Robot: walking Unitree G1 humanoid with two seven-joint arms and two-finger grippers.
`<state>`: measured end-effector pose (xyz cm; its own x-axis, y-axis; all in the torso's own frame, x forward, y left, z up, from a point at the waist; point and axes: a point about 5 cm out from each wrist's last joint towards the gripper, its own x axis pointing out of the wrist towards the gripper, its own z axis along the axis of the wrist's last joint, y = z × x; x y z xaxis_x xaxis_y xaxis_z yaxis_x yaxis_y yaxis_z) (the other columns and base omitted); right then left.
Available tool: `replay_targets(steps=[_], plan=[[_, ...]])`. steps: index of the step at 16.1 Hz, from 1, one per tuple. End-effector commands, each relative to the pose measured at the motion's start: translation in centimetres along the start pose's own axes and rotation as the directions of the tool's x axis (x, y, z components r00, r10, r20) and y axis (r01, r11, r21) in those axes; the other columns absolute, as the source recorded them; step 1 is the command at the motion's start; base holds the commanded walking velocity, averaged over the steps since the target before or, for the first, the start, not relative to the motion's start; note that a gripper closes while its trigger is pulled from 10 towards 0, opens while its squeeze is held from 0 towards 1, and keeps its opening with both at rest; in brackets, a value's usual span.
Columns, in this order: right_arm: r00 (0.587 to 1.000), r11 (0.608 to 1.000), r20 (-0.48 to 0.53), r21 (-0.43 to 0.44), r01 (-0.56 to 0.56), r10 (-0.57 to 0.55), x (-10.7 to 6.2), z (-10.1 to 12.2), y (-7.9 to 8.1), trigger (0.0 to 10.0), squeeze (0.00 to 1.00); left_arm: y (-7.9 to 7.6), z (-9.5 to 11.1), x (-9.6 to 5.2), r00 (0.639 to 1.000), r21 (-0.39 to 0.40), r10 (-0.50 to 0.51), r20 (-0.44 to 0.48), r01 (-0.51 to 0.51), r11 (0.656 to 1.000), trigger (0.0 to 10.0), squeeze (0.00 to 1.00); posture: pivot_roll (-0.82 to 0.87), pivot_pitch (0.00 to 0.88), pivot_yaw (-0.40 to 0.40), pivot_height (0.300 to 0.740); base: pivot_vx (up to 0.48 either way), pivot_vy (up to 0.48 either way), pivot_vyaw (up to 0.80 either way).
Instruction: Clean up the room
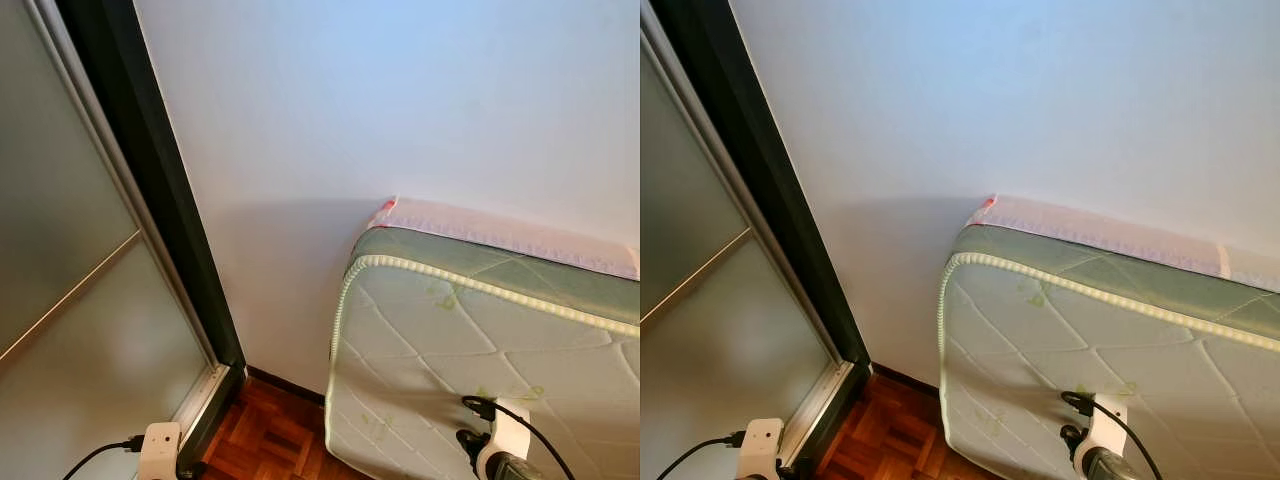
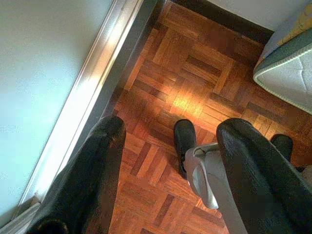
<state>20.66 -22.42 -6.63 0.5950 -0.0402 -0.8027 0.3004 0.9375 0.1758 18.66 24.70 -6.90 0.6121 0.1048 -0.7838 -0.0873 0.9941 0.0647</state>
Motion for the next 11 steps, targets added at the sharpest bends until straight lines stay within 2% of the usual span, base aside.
replay_targets(steps=[1,11], plan=[[0.999,1.000,0.033,-0.012,0.002,-0.001,-0.01,0.95,-0.17,10.0,0.00,-0.09,-0.69,-0.10,1.000,0.003,-0.002,-0.024,0.002,1.000,10.0,0.00,0.08,0.000,-0.032,0.740,0.000,0.000,0.00],[0.999,1.000,0.035,-0.008,-0.007,0.008,0.01,1.01,-0.08,10.0,0.00,-0.03,-0.64,-0.10,1.000,0.002,-0.001,-0.022,0.001,1.000,10.0,0.00,0.09,0.000,-0.033,0.740,-0.252,0.000,0.00]])
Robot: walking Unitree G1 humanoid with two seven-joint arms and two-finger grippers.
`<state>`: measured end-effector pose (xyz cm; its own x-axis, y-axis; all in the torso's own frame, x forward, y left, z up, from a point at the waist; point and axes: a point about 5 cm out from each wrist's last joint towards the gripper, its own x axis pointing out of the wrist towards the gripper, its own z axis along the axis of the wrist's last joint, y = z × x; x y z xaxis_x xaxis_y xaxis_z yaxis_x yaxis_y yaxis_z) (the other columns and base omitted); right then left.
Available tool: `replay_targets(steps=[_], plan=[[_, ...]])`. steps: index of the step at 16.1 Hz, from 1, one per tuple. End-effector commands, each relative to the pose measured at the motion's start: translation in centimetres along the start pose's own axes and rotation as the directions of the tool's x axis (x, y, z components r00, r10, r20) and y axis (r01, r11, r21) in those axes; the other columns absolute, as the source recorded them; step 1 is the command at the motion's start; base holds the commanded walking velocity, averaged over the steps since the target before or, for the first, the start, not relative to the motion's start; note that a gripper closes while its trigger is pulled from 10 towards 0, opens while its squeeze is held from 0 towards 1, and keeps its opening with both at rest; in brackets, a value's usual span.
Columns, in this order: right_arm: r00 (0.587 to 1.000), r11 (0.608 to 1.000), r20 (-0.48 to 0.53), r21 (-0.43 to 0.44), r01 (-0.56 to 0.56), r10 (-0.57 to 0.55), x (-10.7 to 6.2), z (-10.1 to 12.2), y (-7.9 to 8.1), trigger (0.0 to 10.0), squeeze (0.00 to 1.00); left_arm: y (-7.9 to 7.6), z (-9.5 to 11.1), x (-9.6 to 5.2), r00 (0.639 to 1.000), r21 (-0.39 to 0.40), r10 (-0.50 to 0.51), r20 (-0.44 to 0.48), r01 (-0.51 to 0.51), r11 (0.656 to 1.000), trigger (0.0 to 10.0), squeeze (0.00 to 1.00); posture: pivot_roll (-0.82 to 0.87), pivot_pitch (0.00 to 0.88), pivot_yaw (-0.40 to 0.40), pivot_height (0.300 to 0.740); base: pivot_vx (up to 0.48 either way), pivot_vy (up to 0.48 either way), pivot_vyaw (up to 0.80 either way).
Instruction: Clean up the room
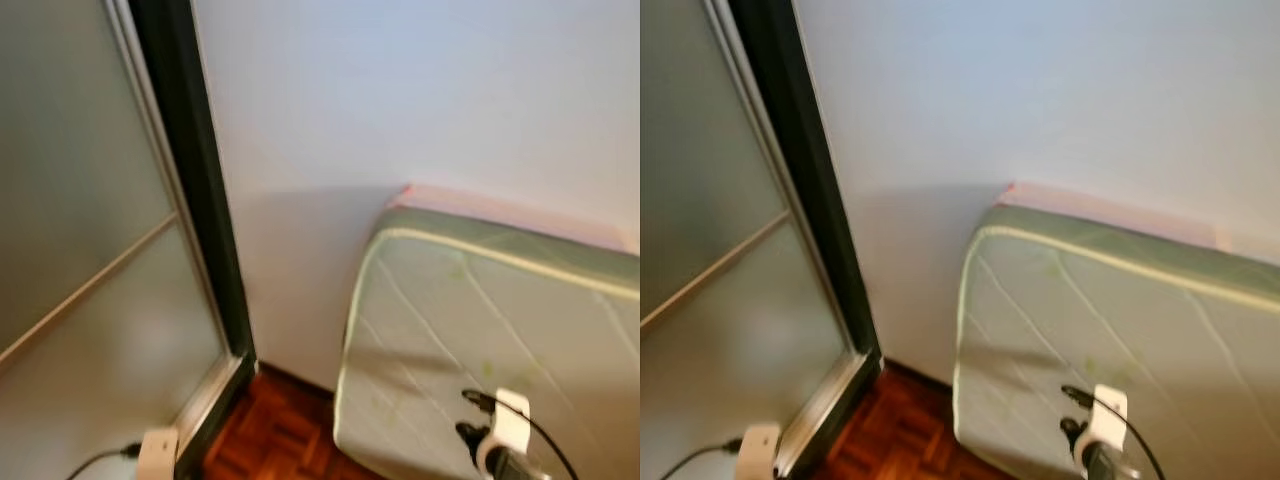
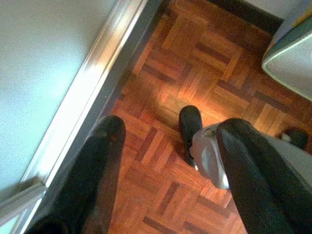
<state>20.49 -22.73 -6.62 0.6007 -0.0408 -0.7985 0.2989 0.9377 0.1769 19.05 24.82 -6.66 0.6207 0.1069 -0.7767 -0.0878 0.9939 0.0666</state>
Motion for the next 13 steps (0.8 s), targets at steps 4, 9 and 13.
replay_targets(steps=[4,9,13], plan=[[1.000,1.000,0.031,-0.001,-0.005,0.005,0.11,1.05,0.26,10.0,0.00,-0.14,-1.08,-0.18,0.999,0.000,-0.002,-0.033,0.002,1.000,10.0,0.00,0.09,0.000,-0.034,0.740,-0.252,0.000,0.00],[0.999,1.000,0.034,0.004,-0.003,0.003,0.11,1.08,0.25,10.0,0.00,-0.14,-1.06,-0.18,1.000,-0.003,-0.002,-0.031,0.002,1.000,10.0,0.00,0.09,0.000,-0.033,0.740,-0.251,0.000,0.00],[0.999,1.000,0.037,0.007,-0.003,0.002,0.10,1.16,0.22,10.0,0.00,-0.18,-1.03,-0.16,1.000,-0.003,-0.002,-0.031,0.002,1.000,10.0,0.00,0.09,0.000,-0.034,0.740,-0.189,0.000,0.00]])
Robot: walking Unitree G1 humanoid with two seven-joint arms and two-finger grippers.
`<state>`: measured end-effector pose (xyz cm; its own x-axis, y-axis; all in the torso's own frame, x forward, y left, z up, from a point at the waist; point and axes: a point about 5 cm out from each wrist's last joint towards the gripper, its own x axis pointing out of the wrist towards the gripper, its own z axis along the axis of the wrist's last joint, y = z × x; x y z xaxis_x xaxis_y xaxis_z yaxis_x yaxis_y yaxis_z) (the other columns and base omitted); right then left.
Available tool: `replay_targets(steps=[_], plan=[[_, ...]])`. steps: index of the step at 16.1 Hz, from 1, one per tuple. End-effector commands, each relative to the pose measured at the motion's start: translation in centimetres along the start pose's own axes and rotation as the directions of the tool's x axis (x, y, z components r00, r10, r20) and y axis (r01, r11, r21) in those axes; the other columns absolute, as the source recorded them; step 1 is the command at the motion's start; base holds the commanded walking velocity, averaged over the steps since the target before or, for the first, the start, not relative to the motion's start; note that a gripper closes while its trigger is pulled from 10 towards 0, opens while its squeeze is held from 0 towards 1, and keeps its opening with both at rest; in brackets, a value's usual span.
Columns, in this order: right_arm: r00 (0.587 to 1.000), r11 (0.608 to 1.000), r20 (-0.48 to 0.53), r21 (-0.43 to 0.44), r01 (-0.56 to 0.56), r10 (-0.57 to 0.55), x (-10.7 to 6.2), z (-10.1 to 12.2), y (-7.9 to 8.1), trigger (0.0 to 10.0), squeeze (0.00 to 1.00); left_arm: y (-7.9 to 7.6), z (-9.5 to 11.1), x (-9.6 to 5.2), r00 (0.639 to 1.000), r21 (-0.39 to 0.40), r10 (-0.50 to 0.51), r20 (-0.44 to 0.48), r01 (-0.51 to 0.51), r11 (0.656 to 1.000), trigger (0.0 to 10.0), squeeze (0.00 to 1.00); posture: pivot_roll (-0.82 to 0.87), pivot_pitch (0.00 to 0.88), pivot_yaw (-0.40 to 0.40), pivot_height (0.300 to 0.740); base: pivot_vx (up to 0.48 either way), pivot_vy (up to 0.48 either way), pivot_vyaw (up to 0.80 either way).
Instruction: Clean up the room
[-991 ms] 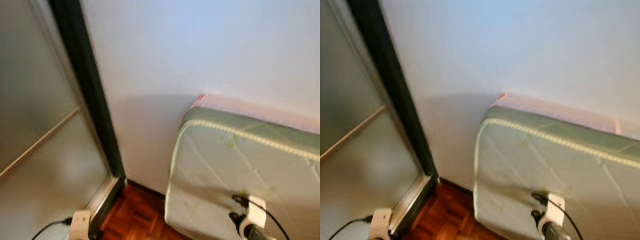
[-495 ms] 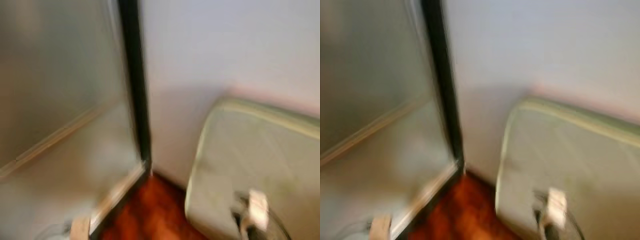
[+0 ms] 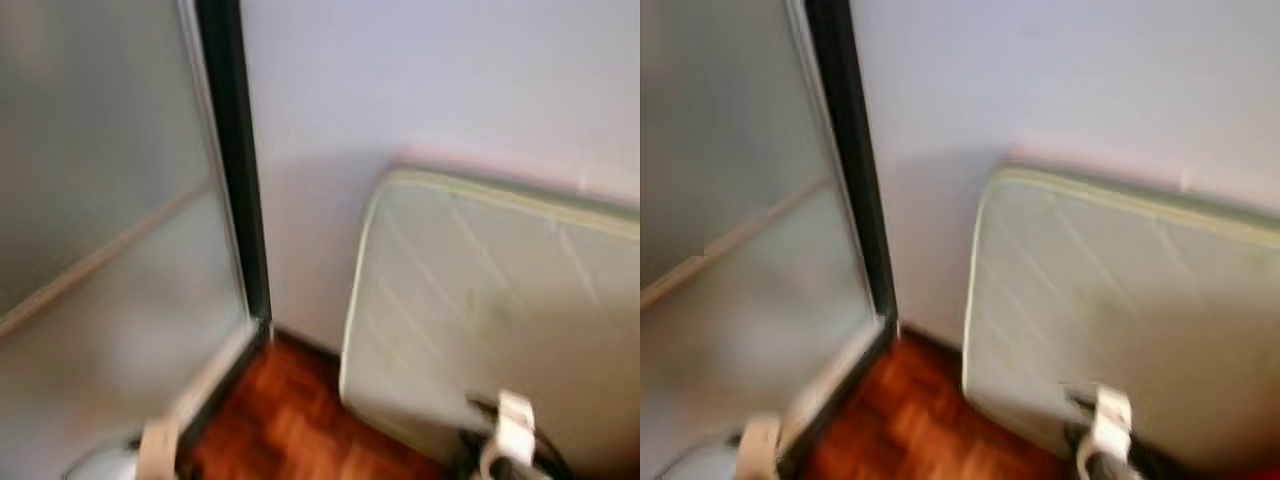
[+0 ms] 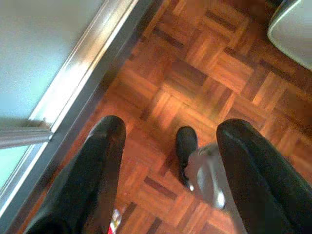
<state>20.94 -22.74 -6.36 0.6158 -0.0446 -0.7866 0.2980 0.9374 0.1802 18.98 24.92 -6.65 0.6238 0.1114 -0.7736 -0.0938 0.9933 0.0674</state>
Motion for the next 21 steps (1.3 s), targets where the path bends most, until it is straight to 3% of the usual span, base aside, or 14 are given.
replay_targets(steps=[1,6,14,17,21], plan=[[1.000,1.000,0.018,0.005,0.001,-0.001,0.05,0.67,0.04,10.0,0.00,-0.28,-0.97,-0.12,0.999,0.001,-0.006,-0.035,0.006,1.000,10.0,0.00,0.09,0.000,-0.034,0.740,0.000,0.000,0.00],[1.000,1.000,0.018,0.015,0.012,-0.012,0.06,0.75,0.00,10.0,0.00,-0.28,-0.87,-0.10,0.999,0.000,-0.004,-0.033,0.004,1.000,10.0,0.00,0.09,0.000,-0.035,0.740,0.000,0.000,0.00],[1.000,1.000,0.000,0.001,0.012,-0.012,0.10,0.76,0.11,10.0,0.00,-0.24,-0.70,-0.08,1.000,0.005,-0.007,-0.027,0.007,1.000,10.0,0.00,0.09,0.000,-0.032,0.740,0.000,0.000,-0.78],[1.000,1.000,-0.003,0.000,0.012,-0.012,0.12,0.75,0.16,10.0,0.00,-0.24,-0.53,-0.05,0.999,0.062,-0.021,-0.029,0.023,0.998,10.0,0.00,0.09,0.000,-0.031,0.740,0.000,-0.160,-0.79],[1.000,1.000,-0.006,-0.001,0.013,-0.013,0.11,0.76,0.13,10.0,0.00,-0.20,-0.63,-0.07,0.999,0.031,-0.009,-0.030,0.010,0.999,10.0,0.00,0.09,0.000,-0.031,0.740,0.000,-0.236,-0.79]])
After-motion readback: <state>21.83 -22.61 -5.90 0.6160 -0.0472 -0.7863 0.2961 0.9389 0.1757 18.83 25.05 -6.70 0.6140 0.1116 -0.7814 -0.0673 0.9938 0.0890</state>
